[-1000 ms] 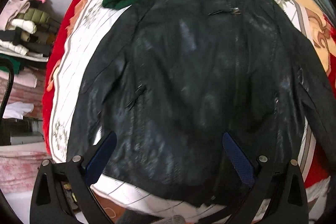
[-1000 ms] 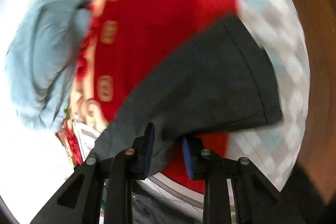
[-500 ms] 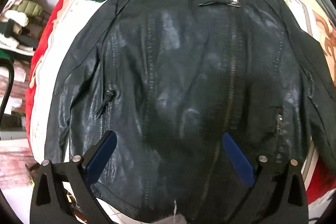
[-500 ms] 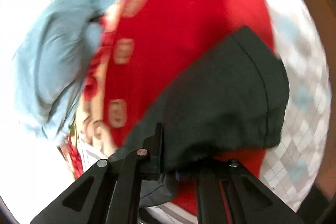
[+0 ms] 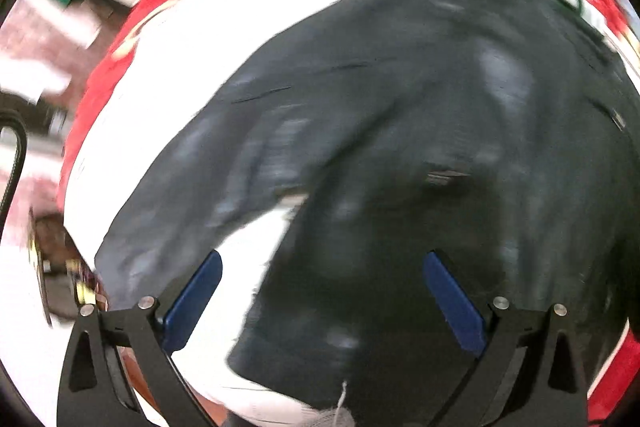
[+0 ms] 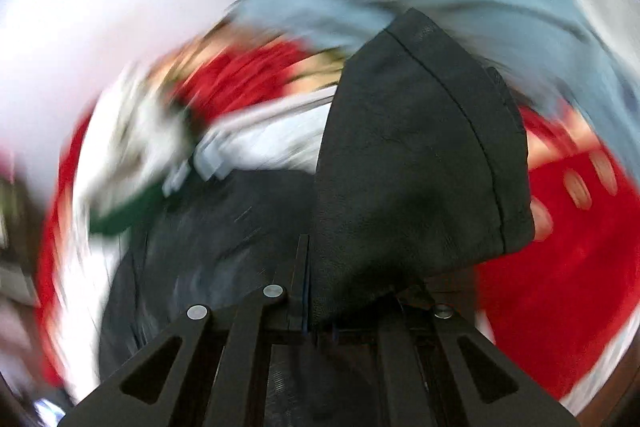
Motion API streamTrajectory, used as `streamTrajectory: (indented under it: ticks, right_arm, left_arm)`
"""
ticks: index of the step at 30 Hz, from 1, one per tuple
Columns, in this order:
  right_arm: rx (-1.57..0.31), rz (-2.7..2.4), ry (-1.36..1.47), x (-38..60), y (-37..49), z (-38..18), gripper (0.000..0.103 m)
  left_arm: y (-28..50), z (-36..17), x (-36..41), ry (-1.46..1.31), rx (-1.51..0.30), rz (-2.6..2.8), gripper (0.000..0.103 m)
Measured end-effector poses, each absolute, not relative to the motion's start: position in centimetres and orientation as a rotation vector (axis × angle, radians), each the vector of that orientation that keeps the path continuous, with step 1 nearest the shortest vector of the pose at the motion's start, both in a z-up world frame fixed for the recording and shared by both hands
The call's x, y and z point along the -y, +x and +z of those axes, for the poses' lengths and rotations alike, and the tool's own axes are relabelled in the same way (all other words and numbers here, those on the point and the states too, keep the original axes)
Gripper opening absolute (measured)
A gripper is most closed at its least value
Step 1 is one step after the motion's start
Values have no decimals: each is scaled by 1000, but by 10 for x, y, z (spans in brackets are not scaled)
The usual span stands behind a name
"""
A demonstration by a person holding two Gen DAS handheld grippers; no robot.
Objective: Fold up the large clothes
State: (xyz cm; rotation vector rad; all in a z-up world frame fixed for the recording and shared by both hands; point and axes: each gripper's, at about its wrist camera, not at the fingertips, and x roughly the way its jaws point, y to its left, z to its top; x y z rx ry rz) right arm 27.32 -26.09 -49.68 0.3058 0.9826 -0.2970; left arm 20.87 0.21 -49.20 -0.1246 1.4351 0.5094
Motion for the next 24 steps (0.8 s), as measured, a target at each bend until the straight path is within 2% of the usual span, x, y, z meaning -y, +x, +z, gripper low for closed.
streamTrajectory:
  ticks: [5, 7, 10, 11, 12, 18, 23, 24]
  right_arm:
    - [-1238, 9, -167, 83, 325, -594, 8]
    - [-1366, 162, -240, 34, 328, -631, 25]
    - [-1351, 260, -176, 13, 323, -627, 45]
    - [-1357, 300, -113, 15, 321, -622, 63]
    - [-1355, 321, -41, 20, 316, -614, 73]
    - [-1438, 339, 227, 51, 296, -603, 73]
    - [-1545, 238, 355, 83, 292, -639, 73]
    - [-1547, 229, 382, 89, 289, -641, 73]
  left_arm:
    - [163, -494, -91, -283, -1436, 686, 103]
    - [138, -495, -120, -365, -1432, 741, 103]
    - [95, -505, -162, -579, -1433, 796, 102]
    - [81, -509, -170, -648, -1427, 805, 102]
    - [66, -515, -180, -737, -1415, 812, 102]
    - [15, -568, -216, -1223, -1295, 808, 102]
    - [-8, -599, -250, -1426, -1119, 949, 96]
    - [-11, -599, -258, -1428, -1085, 991, 88]
